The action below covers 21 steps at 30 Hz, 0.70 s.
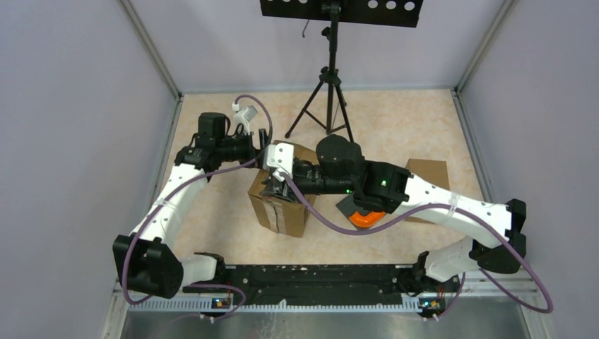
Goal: Unpack the express box
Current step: Cut the express box at the center of the board.
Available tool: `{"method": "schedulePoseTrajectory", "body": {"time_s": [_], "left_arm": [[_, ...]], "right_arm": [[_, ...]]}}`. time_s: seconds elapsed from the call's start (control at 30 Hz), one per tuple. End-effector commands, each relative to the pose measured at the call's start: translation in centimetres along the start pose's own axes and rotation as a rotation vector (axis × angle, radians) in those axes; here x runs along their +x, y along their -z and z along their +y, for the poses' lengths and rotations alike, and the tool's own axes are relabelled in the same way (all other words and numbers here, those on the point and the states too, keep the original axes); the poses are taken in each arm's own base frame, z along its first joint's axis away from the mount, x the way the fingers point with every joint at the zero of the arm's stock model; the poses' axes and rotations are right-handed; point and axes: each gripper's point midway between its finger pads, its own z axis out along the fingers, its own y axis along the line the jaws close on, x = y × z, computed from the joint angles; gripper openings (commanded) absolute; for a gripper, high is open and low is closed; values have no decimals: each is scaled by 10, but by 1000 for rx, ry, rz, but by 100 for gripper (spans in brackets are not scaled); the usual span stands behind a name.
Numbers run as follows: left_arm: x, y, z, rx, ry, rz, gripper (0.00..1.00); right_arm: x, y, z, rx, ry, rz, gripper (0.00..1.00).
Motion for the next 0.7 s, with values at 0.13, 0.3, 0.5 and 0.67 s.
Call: {"method": "schedulePoseTrajectory", "body": {"time_s": [0.13, 0.3, 0.5, 0.67], "left_arm": [[15, 1, 5, -29, -8, 55, 98], [15, 2, 5, -28, -9, 54, 98], [15, 1, 5, -28, -9, 55, 98], [14, 1, 6, -28, -8, 55, 98]], "right_arm": [[-3, -7, -3, 30, 28, -15, 0], [-1, -7, -6, 49, 30, -11, 0], [-4, -5, -8, 70, 41, -17, 0], [0, -6, -9, 95, 57, 8, 0]]}}
